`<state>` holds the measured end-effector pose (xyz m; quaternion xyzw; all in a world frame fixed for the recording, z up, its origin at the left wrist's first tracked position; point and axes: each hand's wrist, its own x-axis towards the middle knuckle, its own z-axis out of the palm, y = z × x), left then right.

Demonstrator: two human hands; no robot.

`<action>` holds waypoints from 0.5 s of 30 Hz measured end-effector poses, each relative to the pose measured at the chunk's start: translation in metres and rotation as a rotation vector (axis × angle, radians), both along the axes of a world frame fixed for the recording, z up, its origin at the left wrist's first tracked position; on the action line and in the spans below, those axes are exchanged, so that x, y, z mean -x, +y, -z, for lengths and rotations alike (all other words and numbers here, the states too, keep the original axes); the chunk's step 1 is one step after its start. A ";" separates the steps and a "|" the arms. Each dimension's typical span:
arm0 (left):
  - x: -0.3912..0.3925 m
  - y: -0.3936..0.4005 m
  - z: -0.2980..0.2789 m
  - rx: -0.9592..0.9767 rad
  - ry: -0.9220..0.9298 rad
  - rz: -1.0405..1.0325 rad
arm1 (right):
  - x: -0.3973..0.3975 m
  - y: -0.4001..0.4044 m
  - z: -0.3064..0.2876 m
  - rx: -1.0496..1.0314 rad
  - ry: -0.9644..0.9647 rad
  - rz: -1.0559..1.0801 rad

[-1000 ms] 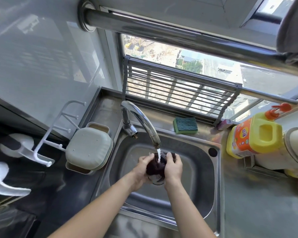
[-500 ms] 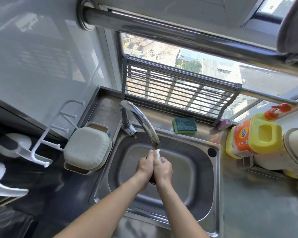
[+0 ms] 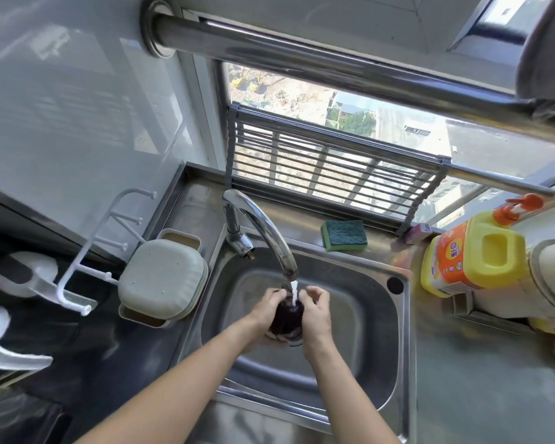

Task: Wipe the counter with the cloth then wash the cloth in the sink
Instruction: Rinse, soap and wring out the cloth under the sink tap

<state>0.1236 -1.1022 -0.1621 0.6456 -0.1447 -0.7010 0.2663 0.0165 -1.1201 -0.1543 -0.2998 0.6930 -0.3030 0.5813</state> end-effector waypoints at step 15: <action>0.018 0.004 -0.002 0.222 -0.718 0.018 | -0.016 -0.004 -0.016 0.069 0.577 -0.297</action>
